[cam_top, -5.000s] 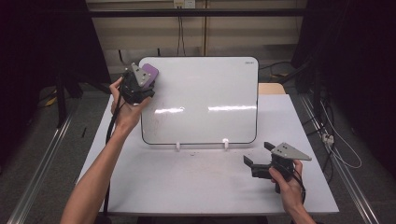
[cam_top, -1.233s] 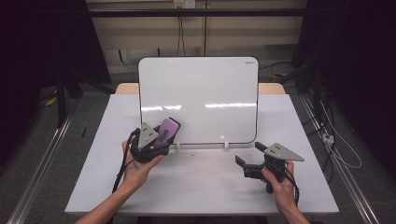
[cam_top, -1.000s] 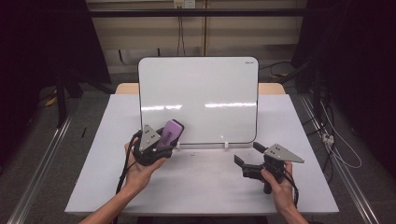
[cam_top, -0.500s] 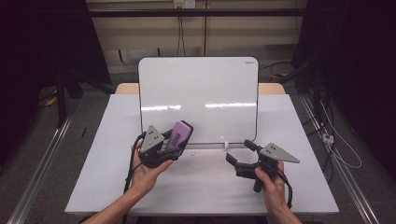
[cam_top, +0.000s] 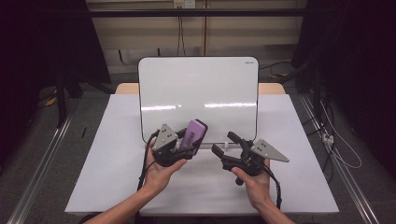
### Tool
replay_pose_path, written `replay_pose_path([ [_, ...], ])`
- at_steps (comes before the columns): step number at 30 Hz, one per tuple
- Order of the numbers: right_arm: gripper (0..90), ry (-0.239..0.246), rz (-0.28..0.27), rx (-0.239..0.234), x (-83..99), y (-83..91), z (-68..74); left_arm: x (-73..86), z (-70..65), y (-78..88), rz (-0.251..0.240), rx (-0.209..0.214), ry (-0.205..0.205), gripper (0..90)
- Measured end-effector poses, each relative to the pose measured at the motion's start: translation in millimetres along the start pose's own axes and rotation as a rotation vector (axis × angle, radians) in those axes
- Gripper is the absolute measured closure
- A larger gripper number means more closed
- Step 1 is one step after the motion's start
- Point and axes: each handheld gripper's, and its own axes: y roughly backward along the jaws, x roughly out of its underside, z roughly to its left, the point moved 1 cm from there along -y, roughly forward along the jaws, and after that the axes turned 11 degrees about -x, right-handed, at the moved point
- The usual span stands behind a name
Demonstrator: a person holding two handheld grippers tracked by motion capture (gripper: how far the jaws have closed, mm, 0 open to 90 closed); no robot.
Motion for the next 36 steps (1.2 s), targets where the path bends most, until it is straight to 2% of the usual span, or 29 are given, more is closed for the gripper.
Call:
replay_pose_path([
  [7,30.3,-0.037,-0.045,-0.022,-3.1,-11.1,0.8,0.3,-8.9,-6.6,-0.002,0.017,-0.012,41.2],
  [10,35.9,-0.095,-0.066,-0.046,-2.5,-16.3,1.1,1.8,-12.4,-7.5,-0.005,0.024,-0.007,41.3],
  [13,37.2,-0.104,-0.060,-0.046,0.0,-20.0,2.0,0.8,-11.4,-5.2,-0.012,0.018,-0.011,41.3],
  [20,50.1,-0.151,-0.079,-0.051,1.0,-23.1,0.2,2.9,-12.4,-4.5,-0.009,0.014,-0.033,41.3],
  [28,61.4,-0.181,-0.059,-0.063,5.7,-25.8,-1.0,6.7,-15.9,-6.8,-0.008,0.015,-0.053,41.2],
  [30,62.1,-0.207,-0.060,-0.068,6.5,-25.7,-2.4,8.0,-16.1,-7.4,-0.009,0.016,-0.049,41.2],
  [33,63.7,-0.204,-0.056,-0.069,6.7,-25.5,-1.9,9.2,-16.4,-8.0,-0.007,0.018,-0.047,41.2],
  [36,65.0,-0.180,-0.053,-0.065,6.5,-24.9,-0.5,10.5,-17.2,-8.4,-0.014,0.017,-0.042,41.1],
])
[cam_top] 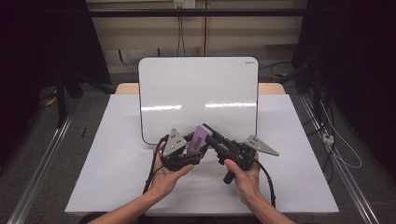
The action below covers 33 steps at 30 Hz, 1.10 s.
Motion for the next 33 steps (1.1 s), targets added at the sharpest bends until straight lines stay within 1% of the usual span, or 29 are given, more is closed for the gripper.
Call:
replay_pose_path([
  [2,65.6,0.004,0.001,0.000,0.3,0.0,0.3,0.0,0.1,-0.1,0.002,0.000,-0.001,40.9],
  [4,65.9,0.004,-0.001,-0.001,0.4,0.2,0.8,0.1,0.8,-0.2,0.009,0.010,0.003,40.3],
  [5,66.1,0.004,-0.003,-0.001,-0.1,0.7,1.0,0.7,0.7,-0.4,0.019,0.012,0.002,37.7],
  [6,66.3,0.012,-0.007,0.005,-1.3,1.5,0.4,1.5,0.8,-0.3,0.024,0.005,0.005,34.3],
  [7,66.3,0.007,-0.012,0.005,-2.7,2.3,-0.5,2.1,1.7,-0.3,0.030,0.004,0.004,31.2],
  [10,66.5,0.019,-0.013,0.026,-6.4,5.7,-4.4,3.3,5.5,0.2,0.054,-0.004,0.002,24.9],
  [11,66.6,0.025,-0.012,0.041,-7.6,7.5,-5.8,3.6,7.5,0.5,0.063,-0.004,0.002,21.7],
  [13,66.7,0.049,-0.002,0.054,-9.3,10.4,-7.6,3.9,11.4,1.9,0.080,-0.009,0.007,16.8],
  [14,66.8,0.055,0.001,0.059,-10.0,11.7,-8.3,4.2,14.7,3.3,0.082,-0.018,0.012,15.5],
  [15,66.8,0.059,0.000,0.075,-11.0,13.9,-9.9,4.2,16.7,4.5,0.085,-0.025,0.011,15.7],
  [16,66.9,0.062,0.002,0.083,-11.7,15.3,-11.0,4.4,18.8,6.4,0.090,-0.028,0.020,15.4],
  [20,67.2,0.102,0.007,0.132,-17.6,22.9,-18.2,6.7,27.5,11.6,0.113,-0.029,0.007,13.1],
  [23,67.3,0.136,0.019,0.162,-22.2,28.7,-21.9,10.3,36.4,14.7,0.131,-0.035,0.013,12.9],
  [25,67.4,0.154,0.030,0.181,-24.6,31.6,-23.7,12.4,42.7,17.4,0.136,-0.045,0.014,12.3],
  [27,67.5,0.184,0.050,0.206,-27.1,34.8,-25.6,14.1,47.2,20.1,0.139,-0.060,0.012,11.1],
  [28,67.5,0.200,0.060,0.216,-28.4,36.2,-26.4,15.9,50.2,21.8,0.147,-0.072,-0.006,9.9],
  [30,67.6,0.243,0.086,0.248,-31.2,38.8,-27.6,19.7,54.6,25.0,0.160,-0.087,-0.022,8.0],
  [32,67.7,0.270,0.105,0.266,-33.4,40.2,-28.5,24.0,58.6,28.5,0.175,-0.110,-0.019,7.4],
  [33,67.7,0.293,0.116,0.280,-35.1,40.7,-28.9,25.8,60.8,30.3,0.176,-0.112,-0.011,7.4],
])
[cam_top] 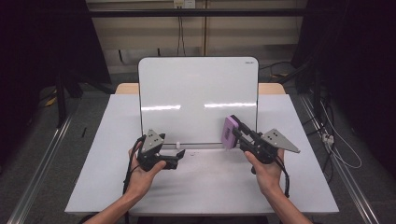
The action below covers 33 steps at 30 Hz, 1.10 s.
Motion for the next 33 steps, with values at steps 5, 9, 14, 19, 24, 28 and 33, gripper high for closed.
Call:
replay_pose_path([
  [5,67.7,0.046,0.049,0.050,-7.5,1.2,-3.6,8.8,12.0,10.2,-0.010,-0.018,0.017,6.8],
  [9,67.8,0.142,0.108,0.099,-12.9,2.3,-5.2,13.4,24.3,19.8,0.003,-0.046,0.027,6.3],
  [14,67.9,0.300,0.207,0.172,-16.0,0.8,-4.6,23.0,37.5,30.6,0.014,-0.078,0.028,6.4],
  [19,68.1,0.449,0.331,0.241,-14.5,-3.2,1.1,34.3,47.9,35.3,0.028,-0.096,0.065,6.4],
  [24,68.1,0.524,0.399,0.261,-10.3,-13.6,5.4,35.9,51.5,34.3,0.026,-0.119,0.082,6.5],
  [28,68.2,0.555,0.421,0.248,-4.4,-25.0,6.8,36.6,52.0,33.4,0.018,-0.128,0.087,6.6],
  [33,68.3,0.566,0.440,0.230,2.3,-34.2,5.5,38.8,54.3,32.7,0.019,-0.142,0.092,6.5],
])
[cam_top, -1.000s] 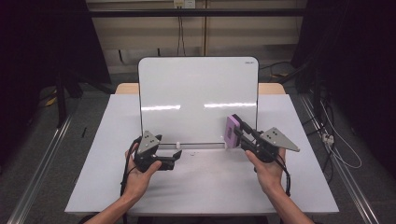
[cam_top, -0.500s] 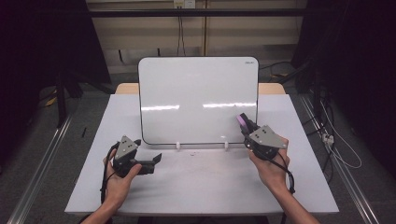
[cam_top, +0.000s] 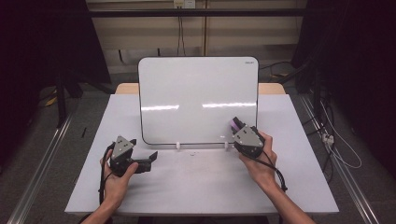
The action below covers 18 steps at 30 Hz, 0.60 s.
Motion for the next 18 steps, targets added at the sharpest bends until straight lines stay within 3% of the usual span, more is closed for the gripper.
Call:
replay_pose_path([
  [8,68.2,-0.001,-0.010,-0.013,1.1,-4.8,-0.9,1.4,1.0,0.1,-0.007,-0.003,0.009,6.6],
  [18,60.7,-0.104,-0.054,-0.048,4.9,-3.6,-10.6,2.3,3.1,0.9,-0.011,-0.004,0.020,6.6],
])
